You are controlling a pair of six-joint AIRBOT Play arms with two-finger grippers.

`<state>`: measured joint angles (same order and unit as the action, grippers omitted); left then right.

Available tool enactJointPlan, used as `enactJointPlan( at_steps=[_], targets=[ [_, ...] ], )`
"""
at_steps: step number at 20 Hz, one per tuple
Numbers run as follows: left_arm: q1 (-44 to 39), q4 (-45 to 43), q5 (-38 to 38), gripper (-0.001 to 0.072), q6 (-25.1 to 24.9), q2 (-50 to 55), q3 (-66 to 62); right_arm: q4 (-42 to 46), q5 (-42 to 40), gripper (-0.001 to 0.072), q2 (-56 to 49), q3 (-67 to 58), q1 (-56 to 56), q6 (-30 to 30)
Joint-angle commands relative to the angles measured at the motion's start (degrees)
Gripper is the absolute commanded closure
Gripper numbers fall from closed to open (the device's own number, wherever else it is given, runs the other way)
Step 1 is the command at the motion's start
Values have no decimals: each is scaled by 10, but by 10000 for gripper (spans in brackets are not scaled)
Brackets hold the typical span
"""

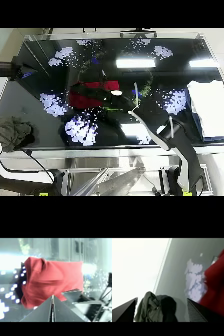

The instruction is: Fold the shirts.

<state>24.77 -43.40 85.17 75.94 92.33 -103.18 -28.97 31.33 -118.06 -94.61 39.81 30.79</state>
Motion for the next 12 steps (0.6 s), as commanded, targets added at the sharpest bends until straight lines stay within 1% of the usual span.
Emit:
enactJointPlan(
  at_steps=[1,2,3,4,6,7,9,10,11,12],
  targets=[
    [16,2,2,700,-11,-6,20,-97,46,25,-19,-1,12,-121],
    [16,17,3,699,-11,-6,20,-78,66,32,-11,-1,-2,-120],
    [16,38,3,699,-12,-6,20,-43,85,176,-2,-1,-21,-106],
    [16,61,3,699,-14,-6,20,3,111,404,7,-1,-42,-71],
    [15,92,4,699,-16,-6,20,118,155,514,29,-1,-95,24],
    [15,99,4,699,-16,-6,20,200,172,615,42,-1,-128,97],
    [14,101,5,699,-16,-6,20,380,206,604,71,-1,-191,228],
    [14,101,4,699,-16,-6,20,464,229,437,83,-1,-218,278],
    [14,101,3,699,-16,-6,20,544,253,200,92,-1,-245,327],
    [14,101,1,700,-16,-5,20,614,269,86,92,-1,-267,377]
  ],
)
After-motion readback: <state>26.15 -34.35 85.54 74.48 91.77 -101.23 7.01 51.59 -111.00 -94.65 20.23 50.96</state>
